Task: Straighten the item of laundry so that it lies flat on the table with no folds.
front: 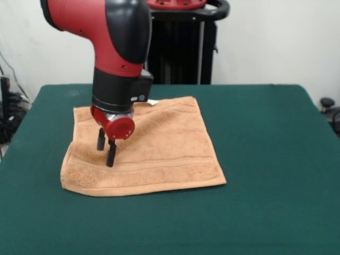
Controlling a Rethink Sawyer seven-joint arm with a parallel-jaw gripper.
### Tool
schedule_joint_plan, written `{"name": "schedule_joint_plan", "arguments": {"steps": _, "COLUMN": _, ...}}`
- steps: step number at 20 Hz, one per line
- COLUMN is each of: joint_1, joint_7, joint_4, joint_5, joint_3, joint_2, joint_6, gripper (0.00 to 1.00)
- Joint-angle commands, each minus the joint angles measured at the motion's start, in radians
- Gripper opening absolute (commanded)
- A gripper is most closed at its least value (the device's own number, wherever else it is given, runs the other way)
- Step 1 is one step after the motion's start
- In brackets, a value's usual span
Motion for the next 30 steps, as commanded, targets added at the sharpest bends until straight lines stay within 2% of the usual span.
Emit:
{"name": "schedule_joint_plan", "arguments": {"steps": 1, "joint_1": 0.0, "joint_7": 0.012, "joint_4": 0.111, "joint_5": -0.037, "joint_3": 0.216, "joint_2": -0.027, "joint_6": 0.111, "gripper": 1.0}}
{"name": "schedule_joint_plan", "arguments": {"steps": 4, "joint_1": 0.013, "joint_7": 0.035, "joint_4": 0.115, "joint_5": -0.032, "joint_3": 0.224, "joint_2": -0.019, "joint_6": 0.076, "gripper": 1.0}}
{"name": "schedule_joint_plan", "arguments": {"steps": 6, "joint_1": 0.076, "joint_7": 0.052, "joint_4": 0.094, "joint_5": -0.022, "joint_3": 0.155, "joint_2": -0.02, "joint_6": 0.093, "gripper": 1.0}}
{"name": "schedule_joint_plan", "arguments": {"steps": 12, "joint_1": 0.2, "joint_7": 0.023, "joint_4": 0.028, "joint_5": -0.029, "joint_3": -0.016, "joint_2": -0.034, "joint_6": 0.298, "gripper": 1.0}}
{"name": "schedule_joint_plan", "arguments": {"steps": 15, "joint_1": 0.256, "joint_7": 0.081, "joint_4": 0.007, "joint_5": -0.001, "joint_3": -0.083, "joint_2": -0.014, "joint_6": 0.336, "gripper": 1.0}}
{"name": "schedule_joint_plan", "arguments": {"steps": 18, "joint_1": 0.263, "joint_7": 0.071, "joint_4": -0.03, "joint_5": -0.007, "joint_3": -0.092, "joint_2": 0.0, "joint_6": 0.384, "gripper": 1.0}}
{"name": "schedule_joint_plan", "arguments": {"steps": 22, "joint_1": 0.225, "joint_7": 0.062, "joint_4": -0.014, "joint_5": -0.005, "joint_3": -0.055, "joint_2": -0.01, "joint_6": 0.345, "gripper": 1.0}}
{"name": "schedule_joint_plan", "arguments": {"steps": 24, "joint_1": 0.209, "joint_7": 0.067, "joint_4": -0.015, "joint_5": -0.001, "joint_3": -0.038, "joint_2": 0.014, "joint_6": 0.307, "gripper": 1.0}}
{"name": "schedule_joint_plan", "arguments": {"steps": 30, "joint_1": 0.231, "joint_7": 0.126, "joint_4": -0.03, "joint_5": 0.017, "joint_3": -0.06, "joint_2": 0.071, "joint_6": 0.224, "gripper": 1.0}}
